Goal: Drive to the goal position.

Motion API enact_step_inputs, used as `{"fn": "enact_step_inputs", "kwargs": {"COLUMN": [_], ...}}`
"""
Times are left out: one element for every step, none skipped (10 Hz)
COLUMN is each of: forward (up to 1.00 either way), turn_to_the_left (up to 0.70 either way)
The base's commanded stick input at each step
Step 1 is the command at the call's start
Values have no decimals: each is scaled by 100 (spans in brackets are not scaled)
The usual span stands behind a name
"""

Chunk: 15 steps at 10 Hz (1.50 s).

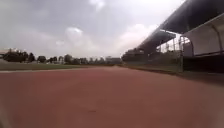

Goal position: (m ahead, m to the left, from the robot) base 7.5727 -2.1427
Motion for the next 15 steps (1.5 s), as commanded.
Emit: {"fn": "enact_step_inputs", "kwargs": {"forward": [45, 45, 45, 45, 45, 45, 45, 45, 45, 45, 45, 45, 45, 45, 45], "turn_to_the_left": [0, 0, 0, 0, 0, 0, 0, 0, 0, 0, 0, 0, 0, 0, 0]}}
